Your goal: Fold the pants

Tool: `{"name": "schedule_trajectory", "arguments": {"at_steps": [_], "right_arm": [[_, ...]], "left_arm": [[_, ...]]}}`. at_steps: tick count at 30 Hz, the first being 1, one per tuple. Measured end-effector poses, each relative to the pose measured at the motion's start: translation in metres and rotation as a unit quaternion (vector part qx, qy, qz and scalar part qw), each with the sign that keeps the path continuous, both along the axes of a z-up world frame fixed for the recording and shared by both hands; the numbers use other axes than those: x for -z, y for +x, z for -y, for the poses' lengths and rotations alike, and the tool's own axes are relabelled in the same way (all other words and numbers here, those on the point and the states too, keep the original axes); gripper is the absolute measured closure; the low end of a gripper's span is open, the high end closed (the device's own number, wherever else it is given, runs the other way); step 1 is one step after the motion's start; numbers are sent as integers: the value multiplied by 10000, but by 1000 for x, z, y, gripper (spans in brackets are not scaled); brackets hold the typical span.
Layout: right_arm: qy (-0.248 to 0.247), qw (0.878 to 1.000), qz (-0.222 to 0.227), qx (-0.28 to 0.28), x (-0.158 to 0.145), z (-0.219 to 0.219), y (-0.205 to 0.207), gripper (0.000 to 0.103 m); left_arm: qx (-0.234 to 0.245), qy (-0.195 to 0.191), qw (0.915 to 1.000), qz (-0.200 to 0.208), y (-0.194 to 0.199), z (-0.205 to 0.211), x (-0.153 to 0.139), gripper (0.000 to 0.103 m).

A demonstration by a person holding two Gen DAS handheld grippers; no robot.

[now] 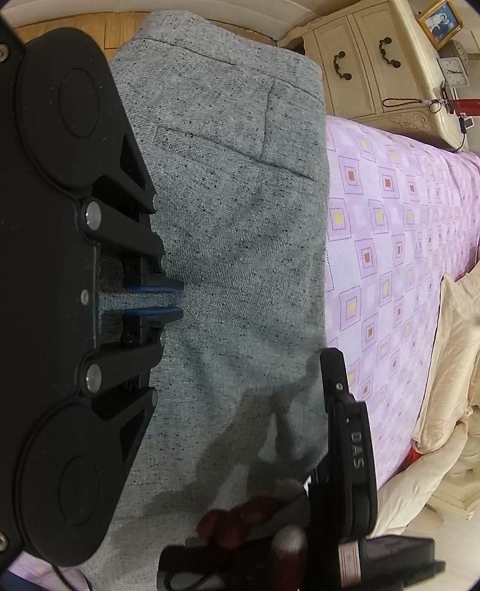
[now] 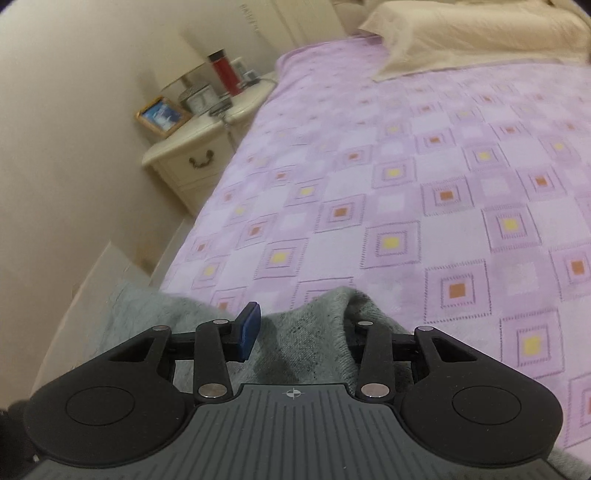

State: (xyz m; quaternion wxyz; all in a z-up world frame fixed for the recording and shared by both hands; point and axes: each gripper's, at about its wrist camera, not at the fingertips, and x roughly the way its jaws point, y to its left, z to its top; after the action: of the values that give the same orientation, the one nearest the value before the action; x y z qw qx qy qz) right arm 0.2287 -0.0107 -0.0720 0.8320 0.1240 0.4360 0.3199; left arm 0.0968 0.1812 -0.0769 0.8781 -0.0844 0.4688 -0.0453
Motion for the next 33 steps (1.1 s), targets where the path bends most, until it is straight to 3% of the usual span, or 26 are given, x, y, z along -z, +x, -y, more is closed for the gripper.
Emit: {"name": "schedule_trajectory", "arguments": {"at_steps": [1,4,6,8,12,16,19,21,24,26,29,33], "right_arm": [[74,9998,-13,169,1,7,1,76],[-72,9929,355,1137,-7,40,4,75],[65,9863,347,1610,-17,70,9,75],[34,9874,414,1527,-32,89,4,75],[-1054,9910,656,504,-53,90,-35,78],[-1747,9799,865,-436,-50,71,-82,96],[-2409,9653,815,-591,-30,57,-89,97],[-2722,9570,958,-309,-18,58,-80,97],[-2518,9605,974,681,-19,72,-61,99],[-2157,9684,830,936,-27,88,-61,99],[-1893,9740,919,842,-48,110,-81,99],[-2136,9732,738,429,-61,139,-109,99]], "left_arm": [[3,-6,10000,2,0,0,0,86],[13,-10,10000,5,0,-1,-1,86],[22,3,10000,2,0,0,-1,86],[40,29,10000,2,0,0,-1,86],[38,69,10000,-11,1,3,-2,86],[26,148,9999,-5,1,7,-2,86],[67,291,9996,15,2,13,-2,86],[96,412,9991,21,2,17,-3,86],[188,643,9977,60,2,26,-3,86],[292,826,9961,88,1,32,-4,86],[364,918,9951,-47,3,37,-13,86],[436,537,9976,-41,11,41,-37,85]]}}
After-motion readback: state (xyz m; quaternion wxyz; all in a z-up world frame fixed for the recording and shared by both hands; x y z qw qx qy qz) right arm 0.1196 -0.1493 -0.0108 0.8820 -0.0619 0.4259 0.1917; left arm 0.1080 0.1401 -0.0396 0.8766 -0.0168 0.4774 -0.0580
